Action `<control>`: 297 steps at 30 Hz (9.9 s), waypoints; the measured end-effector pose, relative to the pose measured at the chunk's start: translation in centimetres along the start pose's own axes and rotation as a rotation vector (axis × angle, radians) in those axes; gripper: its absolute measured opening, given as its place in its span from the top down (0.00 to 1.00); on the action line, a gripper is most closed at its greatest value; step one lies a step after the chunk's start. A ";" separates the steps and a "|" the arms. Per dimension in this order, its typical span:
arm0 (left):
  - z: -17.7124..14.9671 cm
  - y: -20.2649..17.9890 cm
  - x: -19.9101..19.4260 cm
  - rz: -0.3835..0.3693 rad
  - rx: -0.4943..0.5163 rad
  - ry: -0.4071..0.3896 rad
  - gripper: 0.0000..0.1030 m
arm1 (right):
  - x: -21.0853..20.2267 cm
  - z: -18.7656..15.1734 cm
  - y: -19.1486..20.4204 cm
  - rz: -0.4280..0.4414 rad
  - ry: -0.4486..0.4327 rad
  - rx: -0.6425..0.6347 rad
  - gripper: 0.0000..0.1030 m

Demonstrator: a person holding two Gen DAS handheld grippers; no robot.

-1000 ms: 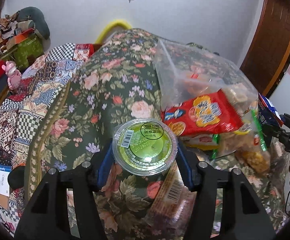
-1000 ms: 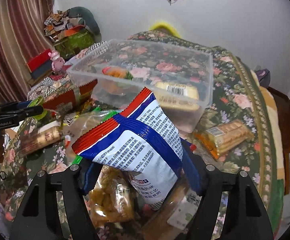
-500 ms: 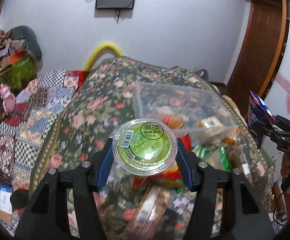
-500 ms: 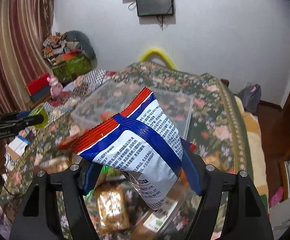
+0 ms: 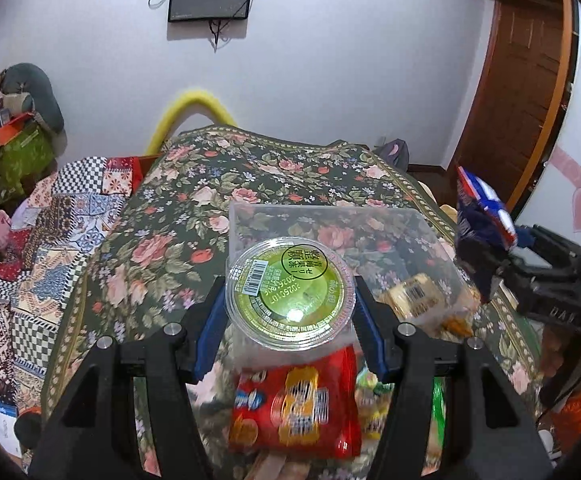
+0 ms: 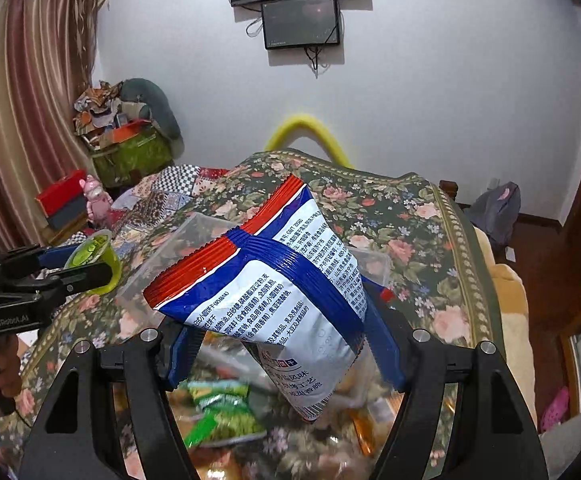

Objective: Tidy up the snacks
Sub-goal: 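Carry the jelly cup and blue-and-white bag into the clear box and release both, then grasp the long barcode biscuit roll with the left tool while the right tool grasps the labelled biscuit roll, then carry both biscuit rolls into the clear box and open both tools, then lift the red chip bag in the left tool while the right lifts the green-strip bag, then drop the red chip bag and green-strip bag into the box, opening both tools, then grasp the yellow stick-snack bag with the left tool while the right grasps the biscuit roll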

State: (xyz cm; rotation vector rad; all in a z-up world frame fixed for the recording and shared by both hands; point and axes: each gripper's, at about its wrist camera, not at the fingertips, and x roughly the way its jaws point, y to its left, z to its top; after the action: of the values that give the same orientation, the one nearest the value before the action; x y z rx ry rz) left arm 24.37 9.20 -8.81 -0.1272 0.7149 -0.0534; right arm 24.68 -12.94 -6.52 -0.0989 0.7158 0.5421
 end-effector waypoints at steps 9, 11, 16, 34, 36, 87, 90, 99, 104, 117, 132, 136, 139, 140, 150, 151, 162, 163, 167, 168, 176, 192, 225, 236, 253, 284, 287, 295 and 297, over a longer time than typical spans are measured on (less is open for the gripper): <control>1.9 -0.1 5.1 0.005 0.004 0.050 0.43 | 5.2 0.7 0.2 -0.006 0.115 -0.008 0.32; 2.0 -0.1 6.1 0.001 -0.002 0.069 0.43 | 6.2 0.7 0.2 -0.006 0.141 -0.018 0.32; 1.8 0.2 7.5 -0.002 -0.023 0.115 0.43 | 7.3 0.5 0.6 0.016 0.194 -0.045 0.29; 0.3 -0.2 -2.1 -0.012 0.017 0.013 0.33 | -1.3 -0.3 0.5 -0.018 0.064 -0.049 0.14; -0.8 -0.2 -3.3 -0.009 0.020 0.014 0.31 | -2.7 -1.0 0.4 -0.031 0.054 -0.049 0.14; -17.6 -0.3 -3.2 0.039 0.028 0.216 0.56 | -3.4 -15.2 -3.5 -0.024 0.293 0.211 0.66; -17.1 -0.6 -4.3 0.040 0.027 0.191 0.56 | -3.8 -14.8 -3.5 -0.021 0.278 0.212 0.66; -13.6 -2.0 -7.4 0.051 0.054 0.086 0.56 | -5.8 -12.4 -3.2 -0.025 0.192 0.182 0.66; -10.8 -2.3 -7.4 0.046 0.054 0.041 0.56 | -5.9 -10.2 -3.1 -0.023 0.139 0.158 0.66; -2.9 -2.5 -4.4 0.044 0.081 -0.038 0.56 | -4.5 -5.0 -2.8 -0.030 0.046 0.114 0.66; 1.7 0.2 5.1 0.053 0.029 0.054 0.56 | 3.4 -1.9 -3.7 -0.050 0.106 0.097 0.66; 1.7 0.6 7.3 0.060 0.026 0.083 0.56 | 5.3 -2.0 -4.3 -0.045 0.144 0.116 0.66; 1.7 0.6 8.5 0.068 0.028 0.101 0.56 | 6.1 -2.2 -4.6 -0.039 0.163 0.132 0.66; 1.6 0.6 8.8 0.067 0.027 0.107 0.56 | 6.1 -2.3 -4.6 -0.040 0.167 0.134 0.66; 0.8 -0.5 6.5 0.065 0.050 0.093 0.44 | 3.5 -1.9 -3.8 -0.035 0.125 0.088 0.66; 0.6 -0.7 5.9 0.065 0.061 0.087 0.43 | 2.9 -2.0 -3.7 -0.030 0.121 0.083 0.66; -3.6 -2.8 -0.5 0.027 0.101 0.091 0.38 | -1.6 -3.7 -1.8 0.022 0.105 0.053 0.66; -4.1 -2.8 -0.7 0.022 0.097 0.096 0.38 | -1.9 -4.0 -1.4 0.030 0.105 0.050 0.65; -6.1 -2.9 -1.3 0.015 0.089 0.121 0.38 | -2.7 -5.0 0.0 0.047 0.107 0.042 0.62; -6.7 -2.9 -1.4 0.008 0.087 0.130 0.38 | -2.8 -5.2 0.2 0.054 0.110 0.044 0.60; -10.0 -2.5 -0.2 0.024 0.073 0.187 0.37 | -2.5 -7.3 2.2 0.110 0.146 0.082 0.42; -10.8 -1.1 1.5 0.098 0.103 0.098 0.70 | 0.5 -9.3 5.5 0.146 0.240 0.094 0.26; -6.3 -2.4 -7.3 0.036 0.106 -0.078 0.83 | -2.5 -5.7 4.5 0.127 0.086 0.046 0.55; -1.3 -3.0 -5.3 0.055 0.104 -0.142 0.83 | -1.9 -1.4 1.9 0.063 0.011 0.037 0.55; 0.5 -3.3 4.4 0.156 0.108 -0.053 0.83 | 5.4 1.1 -1.2 -0.026 0.077 0.075 0.55; -4.3 -1.9 -0.1 0.019 0.052 0.062 0.31 | -2.9 -3.2 -3.9 -0.096 0.072 0.022 0.31; -5.6 -1.0 0.7 0.027 0.033 0.103 0.30 | -3.2 -4.5 -5.1 -0.121 0.098 0.036 0.30; -9.2 -0.7 3.4 0.028 0.029 0.200 0.30 | -1.6 -8.2 -8.8 -0.149 0.224 0.108 0.27; -9.7 -0.8 4.0 0.026 0.025 0.214 0.30 | -0.8 -8.8 -9.3 -0.134 0.250 0.135 0.27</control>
State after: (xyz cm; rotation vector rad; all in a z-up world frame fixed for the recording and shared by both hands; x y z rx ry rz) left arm 21.00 7.13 -18.51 -0.0887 0.9294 -0.0515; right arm 23.67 -23.64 -13.53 -0.0890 0.9801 0.3554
